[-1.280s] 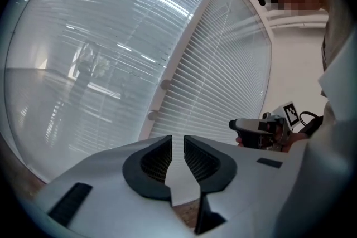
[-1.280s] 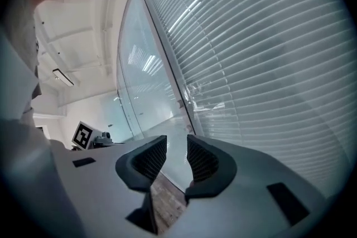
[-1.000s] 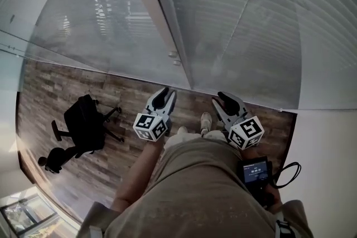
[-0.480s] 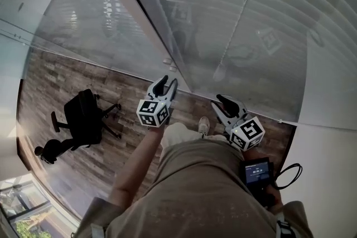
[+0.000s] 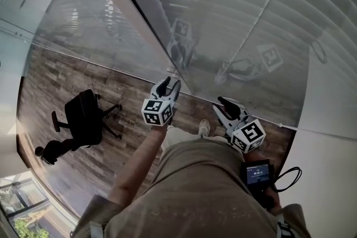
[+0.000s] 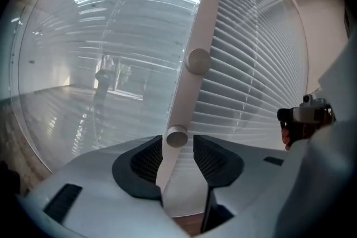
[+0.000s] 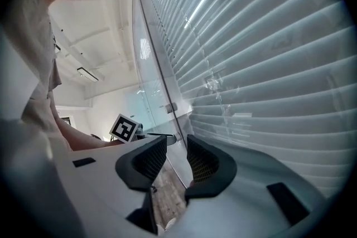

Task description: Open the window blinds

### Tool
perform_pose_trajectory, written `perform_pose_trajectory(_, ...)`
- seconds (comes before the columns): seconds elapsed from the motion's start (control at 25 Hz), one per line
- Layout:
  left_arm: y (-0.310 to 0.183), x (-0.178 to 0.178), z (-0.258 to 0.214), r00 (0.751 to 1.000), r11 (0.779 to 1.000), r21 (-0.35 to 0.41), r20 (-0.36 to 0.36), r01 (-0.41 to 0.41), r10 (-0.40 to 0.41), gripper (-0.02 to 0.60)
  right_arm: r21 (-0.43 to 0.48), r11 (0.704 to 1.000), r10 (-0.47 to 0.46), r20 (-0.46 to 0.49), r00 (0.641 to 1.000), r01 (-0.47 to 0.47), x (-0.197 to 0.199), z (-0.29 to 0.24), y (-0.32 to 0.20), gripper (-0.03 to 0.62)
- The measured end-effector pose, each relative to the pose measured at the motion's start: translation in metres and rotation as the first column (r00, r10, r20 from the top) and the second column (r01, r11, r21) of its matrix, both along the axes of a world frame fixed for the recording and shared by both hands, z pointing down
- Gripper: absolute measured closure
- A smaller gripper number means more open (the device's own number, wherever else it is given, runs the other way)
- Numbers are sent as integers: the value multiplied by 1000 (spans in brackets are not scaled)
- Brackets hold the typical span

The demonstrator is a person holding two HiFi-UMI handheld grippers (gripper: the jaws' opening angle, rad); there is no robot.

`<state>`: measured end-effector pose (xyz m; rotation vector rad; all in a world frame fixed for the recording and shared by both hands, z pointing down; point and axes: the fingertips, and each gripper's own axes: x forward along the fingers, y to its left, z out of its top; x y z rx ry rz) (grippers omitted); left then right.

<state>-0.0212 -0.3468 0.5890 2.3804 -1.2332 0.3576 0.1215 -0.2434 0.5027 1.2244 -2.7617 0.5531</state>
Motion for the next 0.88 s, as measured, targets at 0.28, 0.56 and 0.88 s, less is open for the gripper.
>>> perform_pose_trajectory(0.28,-6,5,9,1000,1000,0,-13,-17,17,414,17,1000,20,-3,1000,-20,-1,2,-14,475)
perform_pose_trajectory(0.56,-11,2,10,1000,1000,5,-4,31,-31,434,19,1000,-2,-10,1000,3,-4,5,-16,474)
perform_pose_trajectory(0.88,-12,0,11,998,998,-29,-35,48,-49,448,21,1000,-6,-6,1000,6,4,6,-16,474)
